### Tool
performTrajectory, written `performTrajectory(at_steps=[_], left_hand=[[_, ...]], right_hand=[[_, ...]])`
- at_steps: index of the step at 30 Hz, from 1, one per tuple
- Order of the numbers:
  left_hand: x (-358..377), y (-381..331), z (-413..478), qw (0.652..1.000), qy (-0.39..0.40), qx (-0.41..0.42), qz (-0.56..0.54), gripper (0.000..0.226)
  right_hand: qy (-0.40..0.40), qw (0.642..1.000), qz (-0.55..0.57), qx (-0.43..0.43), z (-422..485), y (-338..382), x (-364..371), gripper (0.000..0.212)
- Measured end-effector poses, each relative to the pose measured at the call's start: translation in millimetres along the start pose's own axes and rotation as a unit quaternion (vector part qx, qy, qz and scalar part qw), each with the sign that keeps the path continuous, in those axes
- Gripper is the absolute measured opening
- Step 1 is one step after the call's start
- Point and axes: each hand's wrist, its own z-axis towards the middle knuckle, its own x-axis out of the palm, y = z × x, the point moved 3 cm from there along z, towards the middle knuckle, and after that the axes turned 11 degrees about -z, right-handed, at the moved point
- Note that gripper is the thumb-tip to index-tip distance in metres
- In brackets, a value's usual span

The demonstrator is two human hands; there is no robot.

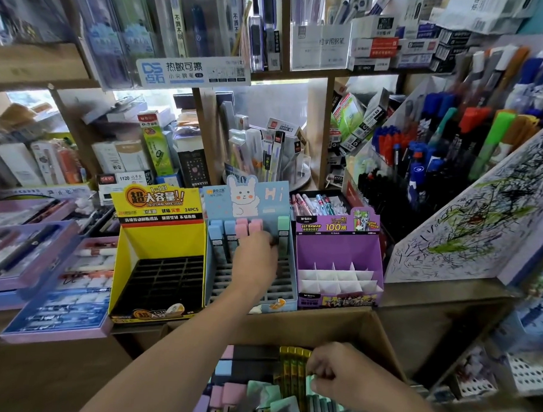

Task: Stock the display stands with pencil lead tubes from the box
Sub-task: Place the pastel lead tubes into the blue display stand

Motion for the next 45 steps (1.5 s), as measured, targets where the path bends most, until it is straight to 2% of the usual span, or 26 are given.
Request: performTrajectory(at_steps=[6, 11, 15, 22, 26, 30, 34, 37, 39, 41, 45], left_hand=[[-12, -1, -16, 0.996, 0.01, -0.005, -0.086, 0.022], [-41, 7, -53, 0.989, 0.007, 0.01, -0.147, 0.014], [-61, 32, -96, 0.993, 0.041, -0.011, -0.114, 0.009], [-69, 85, -170, 0.973, 0.182, -0.136, -0.036, 0.016], [-74, 95, -196, 0.953, 0.24, -0.186, 0.005, 0.031], [-80, 90, -210, 0.939, 0.28, -0.194, 0.044, 0.029], [-75, 97, -219, 0.926, 0.303, -0.211, 0.08, 0.061], [-73, 98, -218, 0.919, 0.316, -0.221, 0.081, 0.078], [-72, 99, -217, 0.909, 0.331, -0.239, 0.083, 0.092], [-71, 102, -215, 0.903, 0.336, -0.251, 0.087, 0.098], [-67, 110, -214, 0.907, 0.325, -0.251, 0.088, 0.078]], right_hand=[[-0.006, 1.0, -0.014, 0.002, 1, -1, 0, 0.023], [-0.028, 0.999, -0.019, -0.006, 1, 0, 2, 0.021], [-0.047, 0.998, -0.025, -0.016, 2, 9, 4, 0.021], [0.01, 0.995, -0.073, -0.074, -4, 43, 12, 0.029], [0.049, 0.992, -0.083, -0.085, -6, 60, 25, 0.039], [0.049, 0.981, -0.141, -0.127, -6, 77, 42, 0.049], [0.075, 0.958, -0.203, -0.185, -4, 85, 63, 0.1], [0.088, 0.947, -0.241, -0.193, -2, 89, 73, 0.119], [0.075, 0.945, -0.255, -0.19, -1, 90, 76, 0.12], [0.063, 0.948, -0.251, -0.187, 0, 89, 77, 0.116], [0.06, 0.951, -0.257, -0.163, 2, 86, 73, 0.105]])
